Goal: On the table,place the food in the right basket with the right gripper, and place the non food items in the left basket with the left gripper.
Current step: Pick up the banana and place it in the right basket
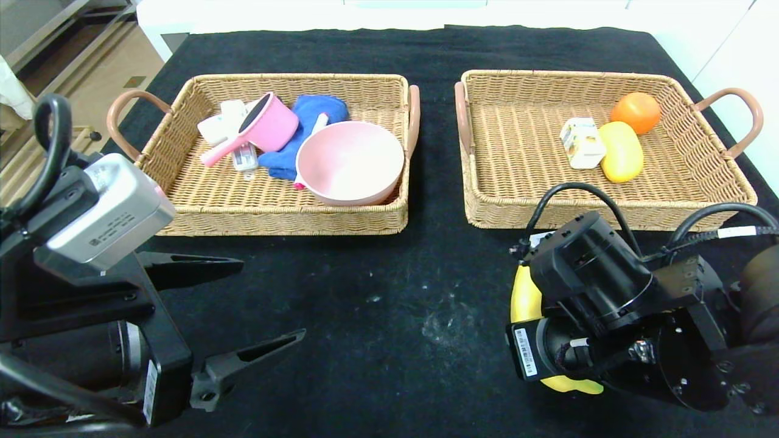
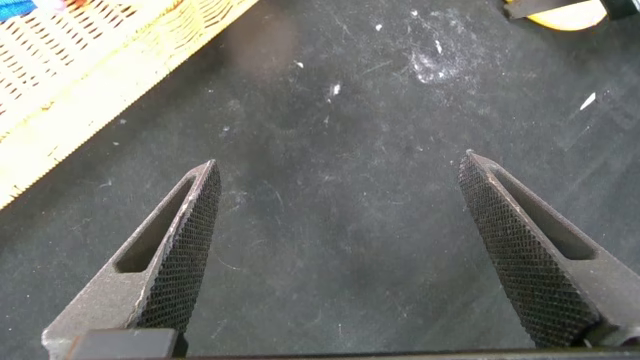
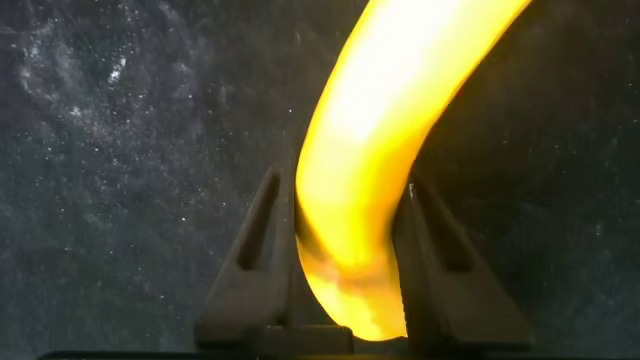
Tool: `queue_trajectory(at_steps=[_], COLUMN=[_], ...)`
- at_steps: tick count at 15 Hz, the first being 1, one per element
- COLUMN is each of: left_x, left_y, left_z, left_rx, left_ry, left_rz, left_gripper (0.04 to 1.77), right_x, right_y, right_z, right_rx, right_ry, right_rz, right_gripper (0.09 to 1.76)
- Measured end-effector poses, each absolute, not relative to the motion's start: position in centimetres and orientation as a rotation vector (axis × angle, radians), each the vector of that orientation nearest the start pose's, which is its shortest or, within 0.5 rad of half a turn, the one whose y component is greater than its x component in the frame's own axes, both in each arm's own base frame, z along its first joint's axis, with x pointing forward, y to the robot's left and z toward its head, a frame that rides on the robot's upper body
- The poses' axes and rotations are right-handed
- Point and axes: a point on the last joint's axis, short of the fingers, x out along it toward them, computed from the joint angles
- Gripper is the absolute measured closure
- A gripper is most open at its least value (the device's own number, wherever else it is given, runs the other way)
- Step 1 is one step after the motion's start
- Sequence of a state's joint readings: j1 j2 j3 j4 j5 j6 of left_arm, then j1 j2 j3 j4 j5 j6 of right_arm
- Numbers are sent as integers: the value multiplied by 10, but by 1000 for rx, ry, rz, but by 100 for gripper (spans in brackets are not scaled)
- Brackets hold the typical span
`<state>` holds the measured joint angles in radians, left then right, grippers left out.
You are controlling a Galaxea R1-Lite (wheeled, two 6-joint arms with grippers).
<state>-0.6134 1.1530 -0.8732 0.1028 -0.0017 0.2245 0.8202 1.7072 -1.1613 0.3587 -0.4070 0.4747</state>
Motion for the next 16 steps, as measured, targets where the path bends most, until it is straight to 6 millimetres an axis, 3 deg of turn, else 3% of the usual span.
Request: queue_trajectory(at_steps=[10, 16], left_x=[133, 132], left_y=[-93, -93], left_z=[260, 261], left_rx=[332, 331], left_ry=[303, 300], left_rz=[-648, -648], left_gripper=[9, 9], right_x=[202, 181], right_y=[205, 197], right_z=[195, 220], right_rx=[-65, 16], right_ry=[804, 800], right_rz=[214, 390], right_gripper=[120, 120])
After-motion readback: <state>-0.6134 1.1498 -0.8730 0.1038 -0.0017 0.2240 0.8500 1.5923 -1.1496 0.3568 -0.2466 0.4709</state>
